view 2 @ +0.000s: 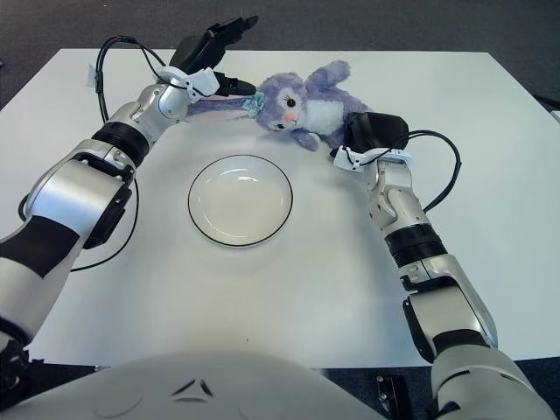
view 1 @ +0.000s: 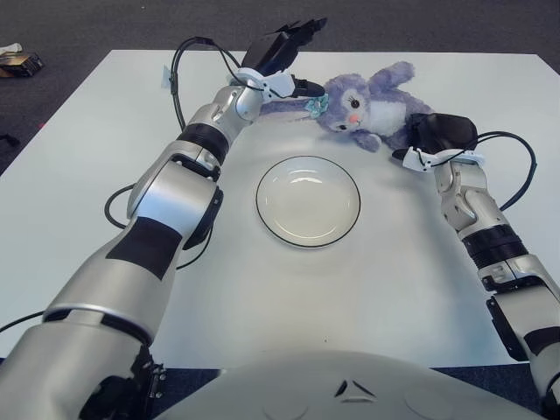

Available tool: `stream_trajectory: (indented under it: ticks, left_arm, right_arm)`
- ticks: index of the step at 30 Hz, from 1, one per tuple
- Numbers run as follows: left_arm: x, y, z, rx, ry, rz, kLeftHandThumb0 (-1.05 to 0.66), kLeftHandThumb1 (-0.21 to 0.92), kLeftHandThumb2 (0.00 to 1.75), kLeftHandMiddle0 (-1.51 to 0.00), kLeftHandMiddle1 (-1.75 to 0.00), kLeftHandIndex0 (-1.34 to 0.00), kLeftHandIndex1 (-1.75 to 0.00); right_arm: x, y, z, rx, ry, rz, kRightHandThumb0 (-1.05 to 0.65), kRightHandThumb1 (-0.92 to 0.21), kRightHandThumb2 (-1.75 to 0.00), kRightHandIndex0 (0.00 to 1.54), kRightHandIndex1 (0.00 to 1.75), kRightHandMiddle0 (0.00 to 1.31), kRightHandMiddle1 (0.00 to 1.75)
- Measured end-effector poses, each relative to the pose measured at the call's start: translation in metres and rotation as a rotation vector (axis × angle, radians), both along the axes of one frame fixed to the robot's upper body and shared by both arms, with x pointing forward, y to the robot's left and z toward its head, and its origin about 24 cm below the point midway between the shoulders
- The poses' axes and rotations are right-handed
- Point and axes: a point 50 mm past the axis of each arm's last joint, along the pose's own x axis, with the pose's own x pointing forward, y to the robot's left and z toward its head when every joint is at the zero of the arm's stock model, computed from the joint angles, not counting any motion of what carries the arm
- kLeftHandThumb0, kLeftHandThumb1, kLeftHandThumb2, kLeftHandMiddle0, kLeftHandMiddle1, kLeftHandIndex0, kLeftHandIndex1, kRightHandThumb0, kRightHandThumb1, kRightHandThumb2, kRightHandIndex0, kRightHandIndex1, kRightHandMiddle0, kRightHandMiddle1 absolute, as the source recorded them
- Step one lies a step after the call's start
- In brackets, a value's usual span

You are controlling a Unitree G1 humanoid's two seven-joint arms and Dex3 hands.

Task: Put the doll into the plate.

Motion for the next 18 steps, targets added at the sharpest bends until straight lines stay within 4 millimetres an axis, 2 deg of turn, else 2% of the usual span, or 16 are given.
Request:
stream_trajectory:
  ticks: [14, 18]
  left_arm:
    - [0.0, 0.001, 0.0, 0.0, -0.003, -0.003, -0.72, 0.92, 0.09, -0.35, 0.0, -0.43, -0.02]
    - [-0.001, 0.001, 0.0, -0.001, -0.007, -0.009, -0.72, 0.92, 0.09, -0.35, 0.0, -0.43, -0.02]
  right_arm:
    - [-0.005, 0.004, 0.004, 0.02, 0.034, 0.023, -0.2, -0.73, -0.44, 1.0, 1.75, 0.87, 1.75]
    - [-0.016, 0.008, 0.012, 0.063, 0.031, 0.074, -0.19, -0.73, -0.45, 1.0, 1.75, 0.87, 1.75]
